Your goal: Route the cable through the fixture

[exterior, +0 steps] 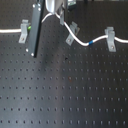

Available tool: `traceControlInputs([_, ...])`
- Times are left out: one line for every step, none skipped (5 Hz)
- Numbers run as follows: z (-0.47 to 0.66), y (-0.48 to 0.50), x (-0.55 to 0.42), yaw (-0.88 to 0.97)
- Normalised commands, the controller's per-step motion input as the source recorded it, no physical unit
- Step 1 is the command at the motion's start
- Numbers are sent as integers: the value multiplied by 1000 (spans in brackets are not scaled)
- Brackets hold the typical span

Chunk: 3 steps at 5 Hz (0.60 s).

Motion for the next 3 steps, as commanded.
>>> traceControlInputs([-402,155,104,189])
traceControlInputs([-152,-63,262,0])
traceControlInputs([-206,-194,282,14])
